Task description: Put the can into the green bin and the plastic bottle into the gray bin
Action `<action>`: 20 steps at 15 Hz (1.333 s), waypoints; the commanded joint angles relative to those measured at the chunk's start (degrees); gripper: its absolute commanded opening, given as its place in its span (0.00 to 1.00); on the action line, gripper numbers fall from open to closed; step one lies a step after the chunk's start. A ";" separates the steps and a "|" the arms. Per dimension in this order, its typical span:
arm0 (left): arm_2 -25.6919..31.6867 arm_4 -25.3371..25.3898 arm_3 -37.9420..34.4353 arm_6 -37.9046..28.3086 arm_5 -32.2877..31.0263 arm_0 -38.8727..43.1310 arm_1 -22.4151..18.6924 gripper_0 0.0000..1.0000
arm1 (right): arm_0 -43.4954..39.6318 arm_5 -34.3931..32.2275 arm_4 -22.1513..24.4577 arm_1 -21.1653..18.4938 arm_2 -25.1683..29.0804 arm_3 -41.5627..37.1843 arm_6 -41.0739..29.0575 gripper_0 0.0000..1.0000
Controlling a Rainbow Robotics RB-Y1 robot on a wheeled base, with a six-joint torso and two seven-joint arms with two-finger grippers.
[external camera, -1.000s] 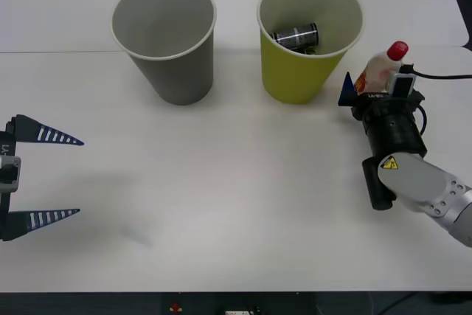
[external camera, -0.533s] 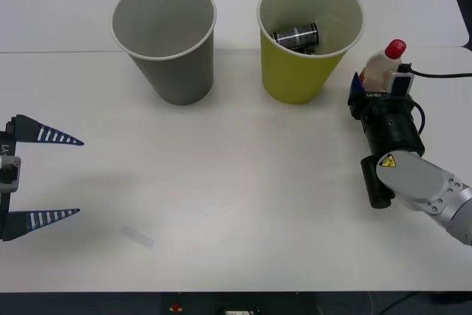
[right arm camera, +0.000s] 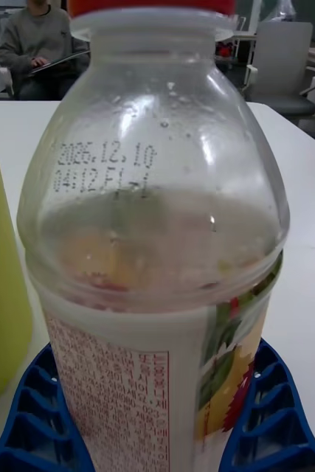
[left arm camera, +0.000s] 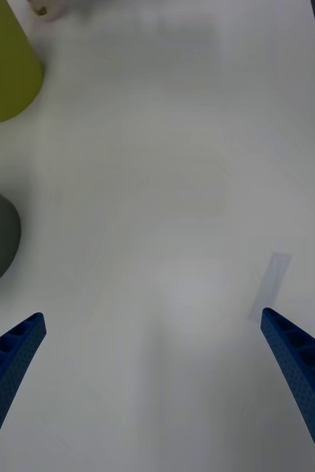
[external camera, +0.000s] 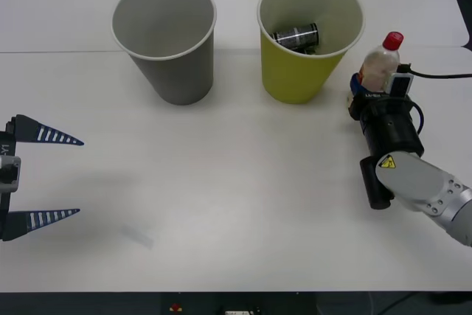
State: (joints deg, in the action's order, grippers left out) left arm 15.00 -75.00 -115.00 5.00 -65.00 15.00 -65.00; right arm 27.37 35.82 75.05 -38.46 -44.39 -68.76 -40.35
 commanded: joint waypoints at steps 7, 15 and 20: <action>0.00 0.00 0.00 0.00 0.00 0.00 0.00 1.00 | -11.20 -1.54 -0.07 -9.26 2.55 -19.22 0.27 0.00; 0.00 0.00 0.00 0.00 0.00 0.00 0.00 1.00 | -30.89 -13.41 6.96 -14.27 17.84 -36.71 0.88 0.00; 0.00 0.00 0.00 0.00 0.00 0.00 0.00 1.00 | -40.03 -22.37 16.62 -13.57 27.51 -41.81 0.97 0.00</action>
State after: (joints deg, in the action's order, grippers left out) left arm 15.00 -75.00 -115.00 5.00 -65.00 15.00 -65.00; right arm -11.55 15.07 89.90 -52.33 -18.34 -109.98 -39.38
